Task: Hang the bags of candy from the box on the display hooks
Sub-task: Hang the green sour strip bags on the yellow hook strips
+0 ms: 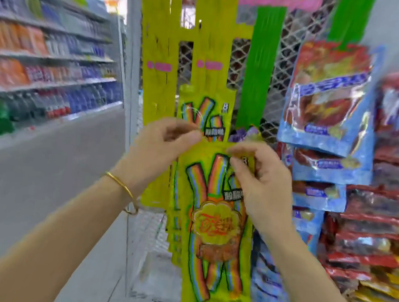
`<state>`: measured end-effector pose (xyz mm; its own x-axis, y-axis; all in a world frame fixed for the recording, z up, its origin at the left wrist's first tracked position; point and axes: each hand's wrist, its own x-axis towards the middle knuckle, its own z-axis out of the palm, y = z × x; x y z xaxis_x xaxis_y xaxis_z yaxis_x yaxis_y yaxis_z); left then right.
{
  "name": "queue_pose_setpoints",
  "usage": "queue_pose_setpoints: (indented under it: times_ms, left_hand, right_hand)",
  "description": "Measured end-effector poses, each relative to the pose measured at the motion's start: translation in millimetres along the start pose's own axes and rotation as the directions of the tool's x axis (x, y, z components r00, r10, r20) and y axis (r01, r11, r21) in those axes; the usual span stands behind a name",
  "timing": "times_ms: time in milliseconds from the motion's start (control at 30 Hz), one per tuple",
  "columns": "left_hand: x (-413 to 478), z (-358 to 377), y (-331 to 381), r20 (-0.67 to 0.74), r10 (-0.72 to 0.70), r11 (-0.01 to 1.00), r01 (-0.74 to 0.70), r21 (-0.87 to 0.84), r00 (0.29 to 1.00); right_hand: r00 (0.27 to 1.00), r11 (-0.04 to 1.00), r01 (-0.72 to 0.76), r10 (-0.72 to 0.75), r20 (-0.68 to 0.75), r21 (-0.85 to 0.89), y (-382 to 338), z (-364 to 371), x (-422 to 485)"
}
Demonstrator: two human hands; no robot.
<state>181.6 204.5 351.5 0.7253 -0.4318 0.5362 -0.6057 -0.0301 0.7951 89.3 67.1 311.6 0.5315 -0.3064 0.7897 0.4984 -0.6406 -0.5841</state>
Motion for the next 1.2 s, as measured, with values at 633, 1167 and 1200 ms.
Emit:
queue_pose_setpoints:
  times_ms: [633,1167,1200]
  left_hand:
    - [134,-6,51,-0.353,0.114,0.993,-0.118,0.01,0.929]
    - [133,1,59,-0.358,-0.045,0.98,-0.028,-0.195,0.933]
    - [133,1,59,-0.354,-0.046,0.981,-0.025,-0.194,0.934]
  right_hand:
    - [0.962,0.953,0.169,-0.215,-0.168,-0.252,-26,22,163]
    - [0.979,0.948,0.109,-0.154,-0.13,-0.3,-23,27,162]
    - [0.98,0.947,0.105,-0.151,-0.132,-0.304,-22,28,161]
